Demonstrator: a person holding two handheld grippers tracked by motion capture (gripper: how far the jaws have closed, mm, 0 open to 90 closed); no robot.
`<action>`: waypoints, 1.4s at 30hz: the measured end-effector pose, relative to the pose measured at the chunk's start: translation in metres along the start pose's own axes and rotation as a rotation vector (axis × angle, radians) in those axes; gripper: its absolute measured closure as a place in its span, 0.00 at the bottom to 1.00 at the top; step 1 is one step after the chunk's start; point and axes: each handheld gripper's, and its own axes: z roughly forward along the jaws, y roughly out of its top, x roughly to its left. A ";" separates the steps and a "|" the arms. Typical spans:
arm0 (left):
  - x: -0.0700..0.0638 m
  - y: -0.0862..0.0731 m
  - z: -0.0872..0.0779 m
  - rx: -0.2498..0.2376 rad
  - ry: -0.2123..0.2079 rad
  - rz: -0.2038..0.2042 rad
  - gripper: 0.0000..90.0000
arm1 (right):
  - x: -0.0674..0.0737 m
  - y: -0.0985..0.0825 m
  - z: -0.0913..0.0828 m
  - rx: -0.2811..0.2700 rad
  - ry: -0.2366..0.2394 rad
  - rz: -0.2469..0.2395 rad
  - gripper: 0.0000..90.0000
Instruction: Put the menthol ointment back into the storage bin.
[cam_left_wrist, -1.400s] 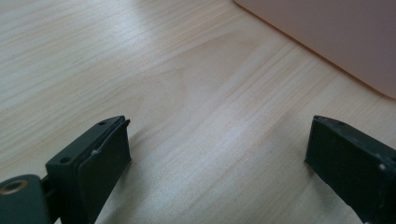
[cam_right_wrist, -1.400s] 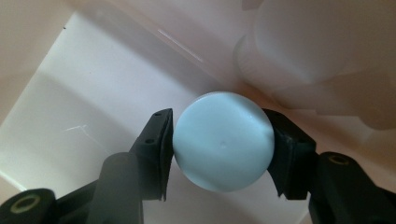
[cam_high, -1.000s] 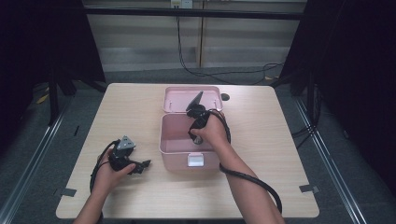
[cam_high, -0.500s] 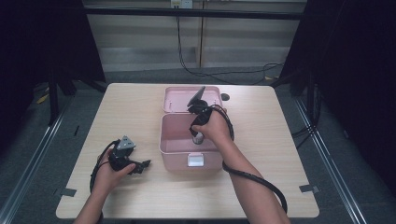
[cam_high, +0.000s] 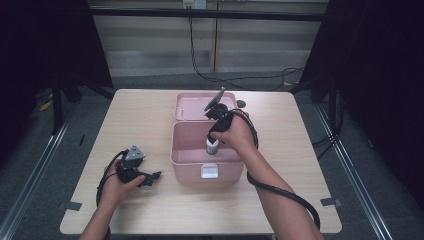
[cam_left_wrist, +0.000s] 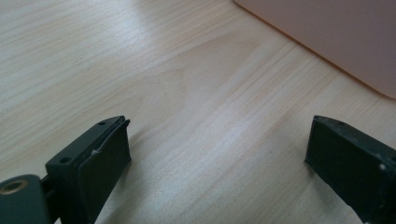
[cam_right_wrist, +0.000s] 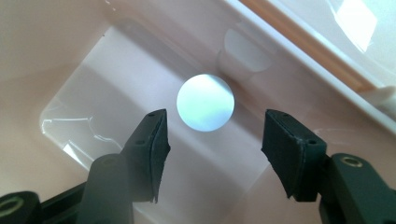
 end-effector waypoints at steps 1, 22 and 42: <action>0.000 0.000 0.000 0.000 0.000 0.000 0.06 | 0.001 -0.001 -0.001 -0.003 0.007 0.001 0.46; 0.000 0.000 0.000 -0.002 0.000 -0.002 0.06 | 0.024 -0.010 -0.028 -0.007 0.032 -0.123 0.62; 0.000 0.000 0.000 -0.002 -0.001 -0.003 0.06 | 0.030 -0.027 -0.056 -0.036 0.089 -0.166 0.77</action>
